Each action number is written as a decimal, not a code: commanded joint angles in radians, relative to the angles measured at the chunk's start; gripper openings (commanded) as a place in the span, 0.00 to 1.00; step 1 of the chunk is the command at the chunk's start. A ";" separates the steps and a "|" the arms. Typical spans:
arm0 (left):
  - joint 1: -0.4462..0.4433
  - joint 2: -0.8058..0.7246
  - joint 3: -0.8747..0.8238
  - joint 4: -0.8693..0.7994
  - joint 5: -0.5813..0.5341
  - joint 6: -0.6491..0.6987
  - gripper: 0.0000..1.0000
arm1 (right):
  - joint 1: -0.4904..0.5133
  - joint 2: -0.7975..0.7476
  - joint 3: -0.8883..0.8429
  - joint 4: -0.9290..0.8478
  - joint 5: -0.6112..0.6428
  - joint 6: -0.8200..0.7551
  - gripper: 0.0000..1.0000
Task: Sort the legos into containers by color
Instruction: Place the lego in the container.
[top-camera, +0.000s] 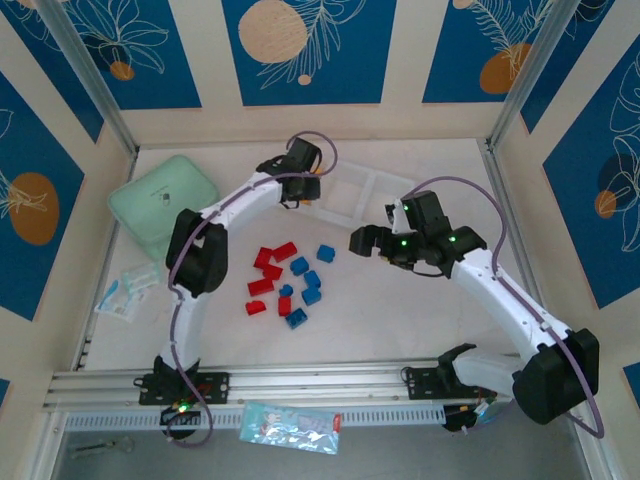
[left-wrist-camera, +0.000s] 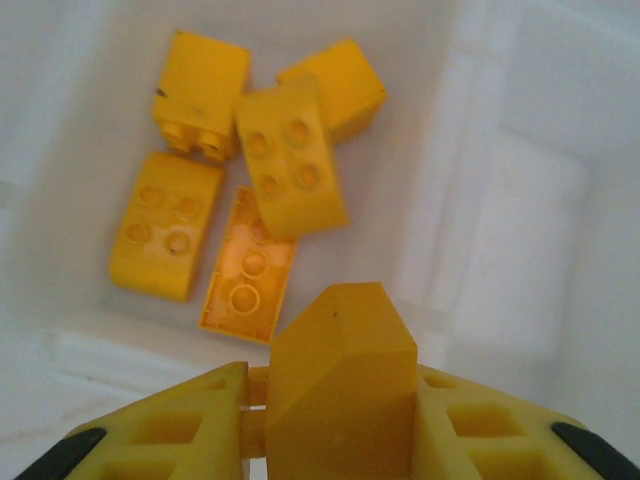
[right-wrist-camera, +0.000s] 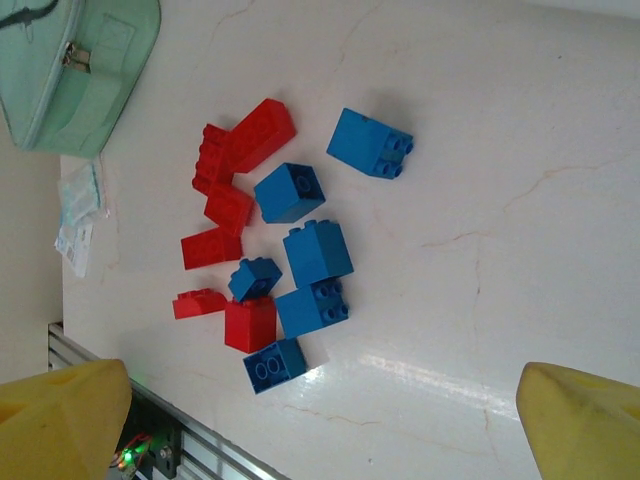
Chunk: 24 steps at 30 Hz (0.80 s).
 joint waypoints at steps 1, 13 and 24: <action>0.047 0.064 0.077 0.006 0.035 -0.032 0.36 | -0.022 -0.035 -0.026 -0.017 -0.011 -0.021 0.99; 0.054 0.129 0.215 -0.060 0.075 0.006 0.57 | -0.048 -0.062 -0.025 -0.030 -0.032 -0.034 0.99; 0.050 -0.186 -0.084 0.035 0.165 0.010 0.63 | -0.022 -0.040 -0.012 -0.093 0.047 -0.087 0.99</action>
